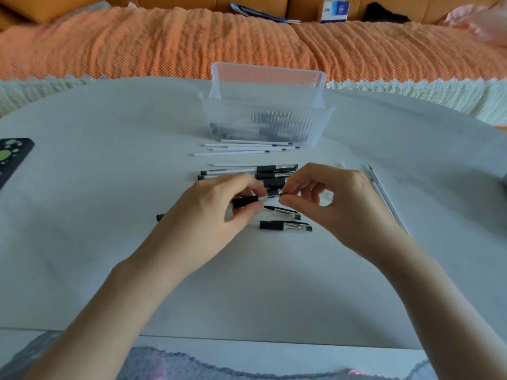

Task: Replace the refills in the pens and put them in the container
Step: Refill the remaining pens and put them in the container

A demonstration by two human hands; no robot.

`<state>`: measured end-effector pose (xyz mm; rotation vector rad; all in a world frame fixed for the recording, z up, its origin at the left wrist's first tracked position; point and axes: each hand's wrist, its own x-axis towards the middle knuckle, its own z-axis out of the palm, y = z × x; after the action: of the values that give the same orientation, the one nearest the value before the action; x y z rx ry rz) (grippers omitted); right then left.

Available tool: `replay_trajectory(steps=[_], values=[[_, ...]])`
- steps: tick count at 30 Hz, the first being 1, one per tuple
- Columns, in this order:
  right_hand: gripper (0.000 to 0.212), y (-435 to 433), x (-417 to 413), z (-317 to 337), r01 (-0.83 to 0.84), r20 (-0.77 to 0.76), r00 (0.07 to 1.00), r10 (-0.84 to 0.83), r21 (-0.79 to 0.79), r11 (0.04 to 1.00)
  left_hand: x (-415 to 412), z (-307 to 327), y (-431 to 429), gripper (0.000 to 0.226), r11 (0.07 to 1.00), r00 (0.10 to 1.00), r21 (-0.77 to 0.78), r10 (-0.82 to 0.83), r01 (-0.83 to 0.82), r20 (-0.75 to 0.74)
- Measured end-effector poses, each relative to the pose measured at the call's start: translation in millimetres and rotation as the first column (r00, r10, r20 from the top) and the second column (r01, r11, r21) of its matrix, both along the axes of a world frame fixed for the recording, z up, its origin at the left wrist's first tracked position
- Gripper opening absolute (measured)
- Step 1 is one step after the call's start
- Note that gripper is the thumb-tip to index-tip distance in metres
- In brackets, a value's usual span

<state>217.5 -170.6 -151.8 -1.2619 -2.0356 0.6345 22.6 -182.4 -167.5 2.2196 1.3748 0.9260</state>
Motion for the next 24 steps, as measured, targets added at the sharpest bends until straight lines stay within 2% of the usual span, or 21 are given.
replay_trajectory(steps=[9, 15, 20, 24], values=[[0.006, 0, -7, -4, -0.051, -0.03, 0.998, 0.05, -0.015, 0.999, 1, -2, 0, 0.016, 1.0, 1.0, 0.006, -0.022, 0.022, -0.021], [0.016, 1, -6, -4, -0.07, -0.057, 0.996, 0.067, -0.065, 0.995, 2, -1, -1, 0.022, 1.0, 1.0, -0.021, -0.001, 0.001, 0.013], [0.003, -2, -10, -3, -0.03, -0.06, 0.998, 0.023, -0.112, 0.993, 3, 0, 0, 0.023, 0.999, 0.999, -0.037, -0.008, 0.01, 0.043], [0.022, -2, -11, -4, -0.018, 0.04, 0.999, 0.022, -0.096, 0.995, 4, 0, -1, 0.02, 1.0, 0.999, -0.017, -0.022, 0.022, 0.046]])
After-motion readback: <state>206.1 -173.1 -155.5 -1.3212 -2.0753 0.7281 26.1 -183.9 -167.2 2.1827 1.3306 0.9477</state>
